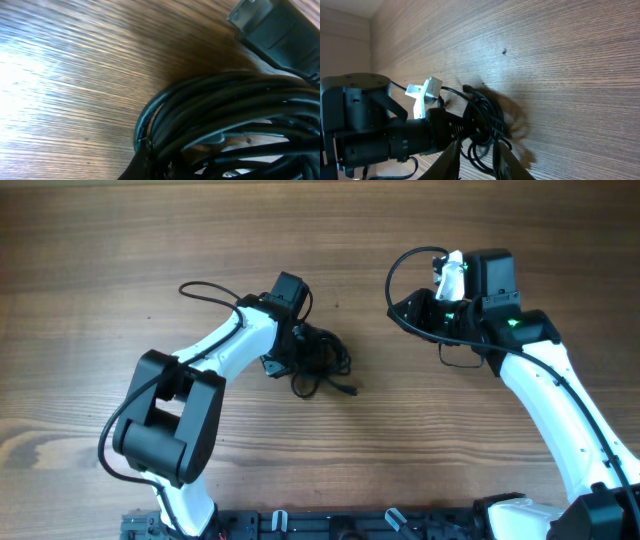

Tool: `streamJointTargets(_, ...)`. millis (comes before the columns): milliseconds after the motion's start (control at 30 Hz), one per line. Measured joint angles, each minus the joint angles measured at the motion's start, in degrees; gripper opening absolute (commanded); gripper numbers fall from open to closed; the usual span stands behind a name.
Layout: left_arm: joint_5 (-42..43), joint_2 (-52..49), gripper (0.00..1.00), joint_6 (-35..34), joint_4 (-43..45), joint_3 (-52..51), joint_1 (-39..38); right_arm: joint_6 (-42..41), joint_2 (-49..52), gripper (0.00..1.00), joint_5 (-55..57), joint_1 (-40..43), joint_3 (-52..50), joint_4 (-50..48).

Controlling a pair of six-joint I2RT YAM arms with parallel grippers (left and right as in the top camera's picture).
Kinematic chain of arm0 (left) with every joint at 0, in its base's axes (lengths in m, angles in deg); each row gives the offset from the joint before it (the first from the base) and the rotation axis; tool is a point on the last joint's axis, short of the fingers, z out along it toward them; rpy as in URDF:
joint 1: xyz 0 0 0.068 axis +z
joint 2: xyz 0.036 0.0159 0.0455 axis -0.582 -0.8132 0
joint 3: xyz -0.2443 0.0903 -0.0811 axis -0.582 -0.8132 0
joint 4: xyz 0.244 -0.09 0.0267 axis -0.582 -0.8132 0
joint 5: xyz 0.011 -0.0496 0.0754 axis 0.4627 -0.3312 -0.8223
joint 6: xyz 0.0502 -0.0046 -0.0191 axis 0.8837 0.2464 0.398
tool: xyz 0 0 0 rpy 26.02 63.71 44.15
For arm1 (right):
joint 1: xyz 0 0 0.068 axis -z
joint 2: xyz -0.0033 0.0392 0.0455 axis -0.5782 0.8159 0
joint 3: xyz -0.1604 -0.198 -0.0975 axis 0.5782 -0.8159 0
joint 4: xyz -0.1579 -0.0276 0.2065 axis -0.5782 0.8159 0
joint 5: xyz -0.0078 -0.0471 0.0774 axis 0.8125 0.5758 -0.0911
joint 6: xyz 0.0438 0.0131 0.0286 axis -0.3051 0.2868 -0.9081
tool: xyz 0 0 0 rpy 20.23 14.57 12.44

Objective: Untangle cables

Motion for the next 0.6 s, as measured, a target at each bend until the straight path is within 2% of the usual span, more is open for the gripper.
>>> streamJointTargets(67, 3.67, 1.2, 0.04, 2.1, -0.92, 0.66, 0.48, 0.22, 0.0, 0.24, -0.24, 0.0, 0.0, -0.04)
streamJointTargets(133, 7.82, 4.0, 0.04, 3.37, -1.05, 1.31, 1.86, 0.68, 0.0, 0.29, -1.49, 0.0, 0.0, -0.59)
streamJointTargets(267, 19.43, 11.96, 0.04, 7.76, -0.63, 2.75, 7.93, 2.14, 0.0, 0.29, -6.14, 0.0, 0.0, -2.67)
streamJointTargets(367, 29.09, 14.36, 0.04, 12.48, -0.61, 3.04, 13.49, 2.36, 0.0, 0.32, -10.91, -0.87, 0.0, -8.55)
streamJointTargets(467, 32.68, 14.36, 0.04, 16.04, -0.83, 3.04, 16.65, 2.16, 0.0, 0.35, -14.43, -3.96, 0.02, -15.56)
streamJointTargets(600, 35.5, 14.34, 0.04, 20.33, -0.85, 3.04, 17.42, 1.7, 0.0, 0.39, -15.04, -9.25, 0.02, -19.65)
